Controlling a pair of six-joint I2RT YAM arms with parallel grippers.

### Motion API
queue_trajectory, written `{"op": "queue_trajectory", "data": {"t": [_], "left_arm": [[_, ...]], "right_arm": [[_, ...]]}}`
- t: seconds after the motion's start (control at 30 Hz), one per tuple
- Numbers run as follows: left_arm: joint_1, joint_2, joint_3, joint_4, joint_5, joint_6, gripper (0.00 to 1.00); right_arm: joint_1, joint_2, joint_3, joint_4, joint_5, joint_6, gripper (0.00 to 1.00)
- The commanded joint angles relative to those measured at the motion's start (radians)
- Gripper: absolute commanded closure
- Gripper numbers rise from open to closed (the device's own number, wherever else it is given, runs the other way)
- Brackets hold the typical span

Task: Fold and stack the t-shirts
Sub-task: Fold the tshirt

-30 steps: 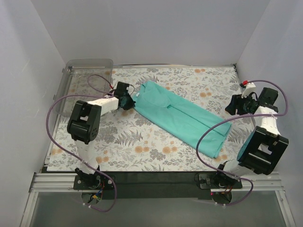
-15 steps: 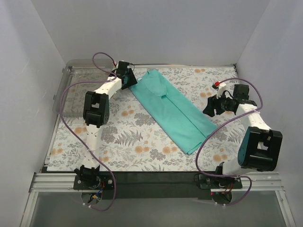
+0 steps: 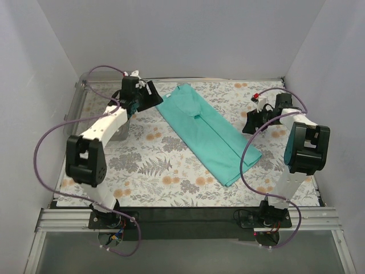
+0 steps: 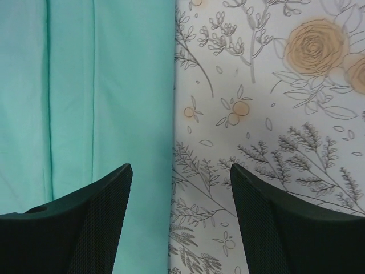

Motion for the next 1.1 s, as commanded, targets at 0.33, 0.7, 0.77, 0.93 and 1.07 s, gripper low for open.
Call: {"op": "queue_trajectory", "data": {"t": [0.33,0.7,0.77,0.93,1.07], "left_arm": [[-0.299,-0.407,-0.716,0.397,0.333,-0.458,0.36],[-0.606,-0.23,-0.87,0.673,0.095,-0.9,0.44],[-0.651,-0.157,-0.813,0.702,0.054,-0.952,0.47],[-0.704,-0.002,-0.692,0.632,0.025,-1.024,0.51],[-0.735,0.093,-0.605,0.568,-0.009,-1.11,0.52]], "right_arm": [[0.004,-0.017,-0.066,-0.094,-0.058,-0.045,0.37],[-0.059,-0.17,-0.165,-0.029,-0.077,0.029,0.38],[-0.074,-0.183,-0.177,-0.016,-0.087,0.043,0.37],[-0.098,-0.195,-0.186,-0.014,-0.11,0.05,0.38],[-0.118,-0.207,-0.192,-0.011,-0.133,0.053,0.37]]}}
